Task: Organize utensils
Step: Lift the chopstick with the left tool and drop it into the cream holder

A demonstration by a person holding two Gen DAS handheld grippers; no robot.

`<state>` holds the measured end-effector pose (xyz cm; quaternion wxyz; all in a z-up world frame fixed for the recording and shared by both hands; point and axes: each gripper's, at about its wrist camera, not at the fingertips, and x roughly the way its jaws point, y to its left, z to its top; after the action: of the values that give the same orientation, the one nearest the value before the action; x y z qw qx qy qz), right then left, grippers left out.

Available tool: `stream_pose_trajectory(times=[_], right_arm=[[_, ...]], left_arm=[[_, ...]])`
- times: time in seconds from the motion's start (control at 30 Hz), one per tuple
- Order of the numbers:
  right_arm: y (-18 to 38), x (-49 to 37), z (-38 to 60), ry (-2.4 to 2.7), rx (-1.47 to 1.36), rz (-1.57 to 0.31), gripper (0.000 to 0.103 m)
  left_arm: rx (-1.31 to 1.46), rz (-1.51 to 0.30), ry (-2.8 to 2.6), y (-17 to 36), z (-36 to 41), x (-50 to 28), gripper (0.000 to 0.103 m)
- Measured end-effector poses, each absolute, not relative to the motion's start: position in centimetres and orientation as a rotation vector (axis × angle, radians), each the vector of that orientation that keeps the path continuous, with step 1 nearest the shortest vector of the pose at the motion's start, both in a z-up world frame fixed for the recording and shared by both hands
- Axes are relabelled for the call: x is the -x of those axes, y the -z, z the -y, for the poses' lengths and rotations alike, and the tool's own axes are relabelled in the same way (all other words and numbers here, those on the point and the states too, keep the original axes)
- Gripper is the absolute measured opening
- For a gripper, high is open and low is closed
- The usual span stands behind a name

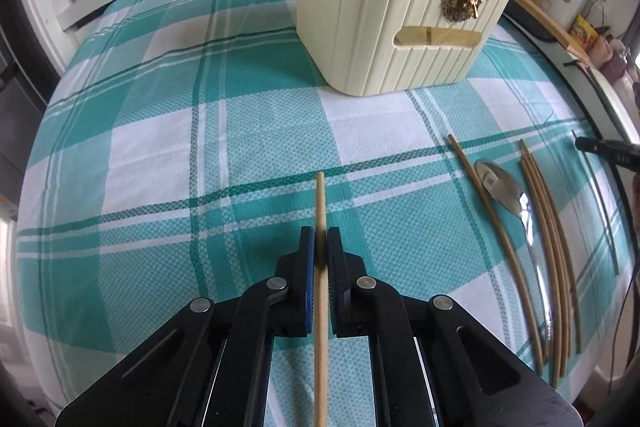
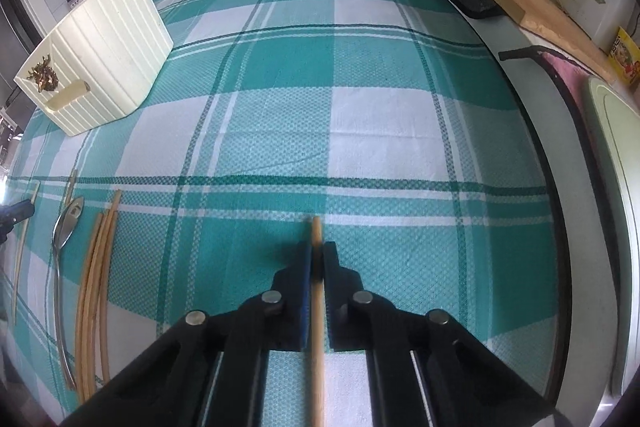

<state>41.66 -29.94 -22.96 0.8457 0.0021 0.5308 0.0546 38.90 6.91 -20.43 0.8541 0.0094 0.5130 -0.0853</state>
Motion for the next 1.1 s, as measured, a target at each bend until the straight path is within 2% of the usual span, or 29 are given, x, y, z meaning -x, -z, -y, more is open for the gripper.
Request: stream_pose_trajectory(times=[0.33, 0.6, 0.83, 1.1], right_arm=[[10.8, -33.3, 28.2, -0.256, -0.047, -0.821, 0.006], [5.2, -28.9, 26.4, -0.31, -0.049, -0.642, 0.006], [1.5, -28.9, 24.2, -0.328, -0.032, -0.498, 0.006], [-3.3, -33.6, 21.6, -0.357, 0.01, -0.426, 0.006]], left_arm=[[0.058, -0.765, 0.292, 8.2, -8.0, -31.6, 0.004], [0.093, -0.627, 0.341, 3.7, -8.0, -28.0, 0.004], [0.096, -0.563, 0.351, 1.0, -7.8, -28.5, 0.004], [0.101, -0.482, 0.353, -3.8, -7.9, -32.0, 0.004]])
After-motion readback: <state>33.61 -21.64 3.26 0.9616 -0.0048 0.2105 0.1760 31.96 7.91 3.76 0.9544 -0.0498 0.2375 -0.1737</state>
